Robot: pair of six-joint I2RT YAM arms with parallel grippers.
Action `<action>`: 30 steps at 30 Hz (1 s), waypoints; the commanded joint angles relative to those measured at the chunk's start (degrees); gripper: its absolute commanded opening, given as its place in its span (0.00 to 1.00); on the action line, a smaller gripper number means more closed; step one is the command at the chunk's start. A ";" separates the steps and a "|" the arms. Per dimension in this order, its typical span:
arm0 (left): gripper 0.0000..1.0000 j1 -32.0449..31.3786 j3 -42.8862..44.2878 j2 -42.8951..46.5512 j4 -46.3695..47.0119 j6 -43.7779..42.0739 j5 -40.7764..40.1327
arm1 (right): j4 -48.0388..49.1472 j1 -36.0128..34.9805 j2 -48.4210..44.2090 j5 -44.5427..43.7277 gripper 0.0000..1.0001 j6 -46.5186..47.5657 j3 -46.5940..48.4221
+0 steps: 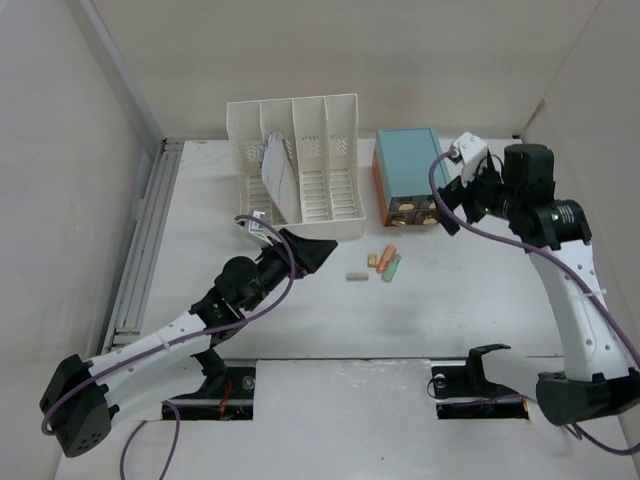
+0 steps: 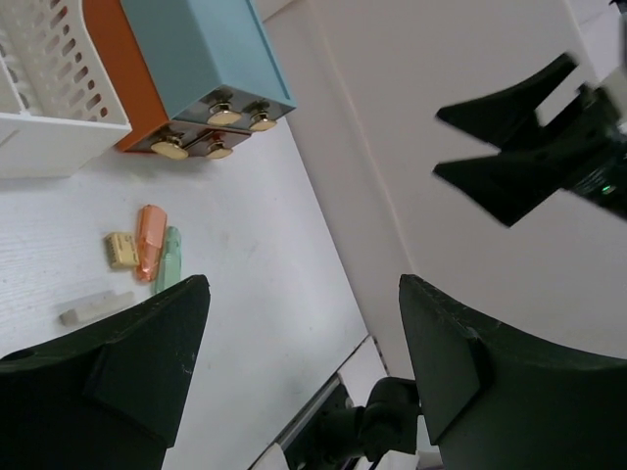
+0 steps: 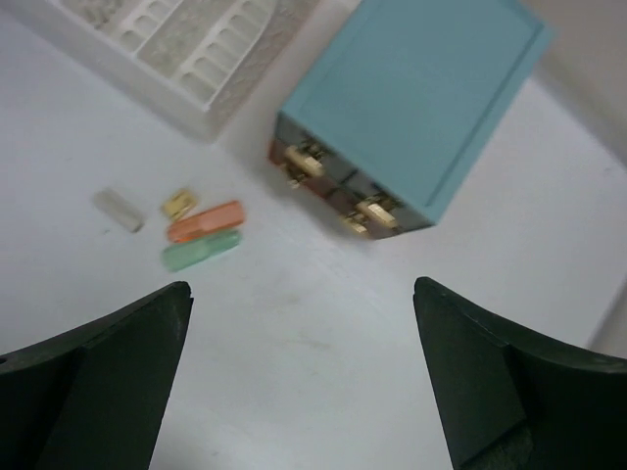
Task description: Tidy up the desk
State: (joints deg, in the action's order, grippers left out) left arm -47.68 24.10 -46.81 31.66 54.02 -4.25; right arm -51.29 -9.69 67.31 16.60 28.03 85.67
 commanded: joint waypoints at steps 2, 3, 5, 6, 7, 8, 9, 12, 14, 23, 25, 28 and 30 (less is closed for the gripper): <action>0.75 -1.27 -0.01 -1.70 11.04 -1.37 1.70 | 6.60 3.10 -3.06 16.25 1.00 -10.43 -11.64; 0.75 -1.27 -0.54 -2.49 12.88 0.19 1.70 | 8.90 3.71 -3.84 17.75 1.00 -14.98 -15.93; 0.73 -1.80 -1.24 -6.00 19.38 2.39 1.70 | 13.21 3.72 -4.47 21.78 1.00 -18.96 -19.38; 0.70 -1.80 -1.25 -7.67 21.84 3.28 1.70 | 18.36 3.72 -4.99 22.59 1.00 -21.07 -20.96; 0.70 -2.58 -2.03 -11.69 27.35 5.37 1.70 | 21.29 3.72 -4.99 23.12 1.00 -25.18 -23.85; 0.69 -3.81 -2.04 -13.99 29.93 6.87 1.18 | 24.19 4.41 -5.78 23.82 1.00 -26.70 -25.19; 0.67 -4.61 -2.04 -16.36 32.47 8.19 0.30 | 29.87 5.03 -6.48 24.35 1.00 -28.19 -26.24; 0.63 -7.59 1.28 -26.64 40.65 12.51 -2.86 | 36.68 7.92 -6.49 25.67 1.00 -32.86 -28.27; 0.59 -9.09 4.28 -33.39 41.73 14.26 -5.05 | 39.15 9.34 -6.49 25.68 1.00 -34.27 -26.80; 0.52 -14.45 20.27 -46.96 34.35 21.02 -26.32 | 39.16 11.98 -11.40 11.36 1.00 -35.59 -22.21; 0.49 -15.15 26.13 -49.85 23.96 24.01 -31.14 | 38.64 11.98 -13.77 9.16 1.00 -37.26 -22.21; 0.55 -15.86 32.22 -54.77 15.21 26.58 -35.81 | 38.63 12.59 -17.11 4.15 1.00 -38.66 -22.82; 0.55 -16.39 37.58 -57.33 12.21 29.03 -36.44 | 38.63 12.59 -17.74 2.83 1.00 -39.37 -23.35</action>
State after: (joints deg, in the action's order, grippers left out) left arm -63.07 56.12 -102.00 51.90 78.24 -34.15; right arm -15.75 2.59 51.03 24.47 -8.73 60.73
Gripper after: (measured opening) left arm 0.550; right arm 0.999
